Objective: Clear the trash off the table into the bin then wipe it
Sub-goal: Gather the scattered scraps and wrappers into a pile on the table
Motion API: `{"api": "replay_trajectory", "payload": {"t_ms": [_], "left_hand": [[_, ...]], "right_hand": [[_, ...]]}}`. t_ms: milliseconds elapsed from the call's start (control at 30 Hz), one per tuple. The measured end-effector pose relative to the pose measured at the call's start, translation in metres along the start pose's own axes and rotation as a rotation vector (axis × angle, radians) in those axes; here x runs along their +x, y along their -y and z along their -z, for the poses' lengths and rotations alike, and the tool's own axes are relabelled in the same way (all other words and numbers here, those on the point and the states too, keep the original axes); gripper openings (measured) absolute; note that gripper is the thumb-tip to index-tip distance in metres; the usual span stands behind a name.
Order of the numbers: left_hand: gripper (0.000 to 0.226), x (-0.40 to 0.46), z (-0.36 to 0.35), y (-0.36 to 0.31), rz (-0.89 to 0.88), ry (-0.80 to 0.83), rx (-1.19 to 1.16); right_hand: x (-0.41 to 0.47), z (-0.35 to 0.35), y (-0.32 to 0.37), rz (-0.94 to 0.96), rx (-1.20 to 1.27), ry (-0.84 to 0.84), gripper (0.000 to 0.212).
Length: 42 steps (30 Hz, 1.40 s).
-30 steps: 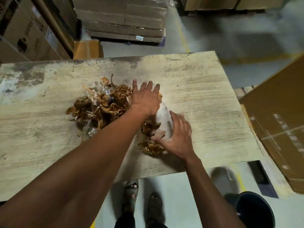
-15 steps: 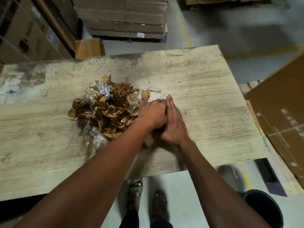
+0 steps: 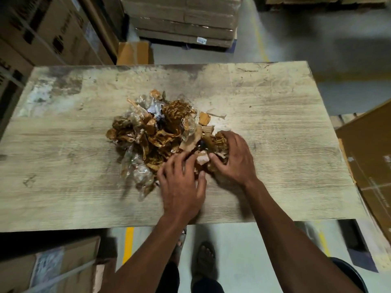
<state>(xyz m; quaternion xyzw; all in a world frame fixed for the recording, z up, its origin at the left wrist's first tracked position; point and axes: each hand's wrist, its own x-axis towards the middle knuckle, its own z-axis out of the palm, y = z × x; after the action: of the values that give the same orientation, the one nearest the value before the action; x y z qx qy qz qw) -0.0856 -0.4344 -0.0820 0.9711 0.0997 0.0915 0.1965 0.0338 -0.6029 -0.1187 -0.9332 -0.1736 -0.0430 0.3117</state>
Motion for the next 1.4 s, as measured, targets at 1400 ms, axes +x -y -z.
{"api": "replay_trajectory", "payload": {"t_ms": [1400], "left_hand": [[0.094, 0.030, -0.057, -0.050, -0.155, 0.049, -0.068]], "right_hand": [[-0.009, 0.023, -0.005, -0.374, 0.479, -0.137, 0.059]]}}
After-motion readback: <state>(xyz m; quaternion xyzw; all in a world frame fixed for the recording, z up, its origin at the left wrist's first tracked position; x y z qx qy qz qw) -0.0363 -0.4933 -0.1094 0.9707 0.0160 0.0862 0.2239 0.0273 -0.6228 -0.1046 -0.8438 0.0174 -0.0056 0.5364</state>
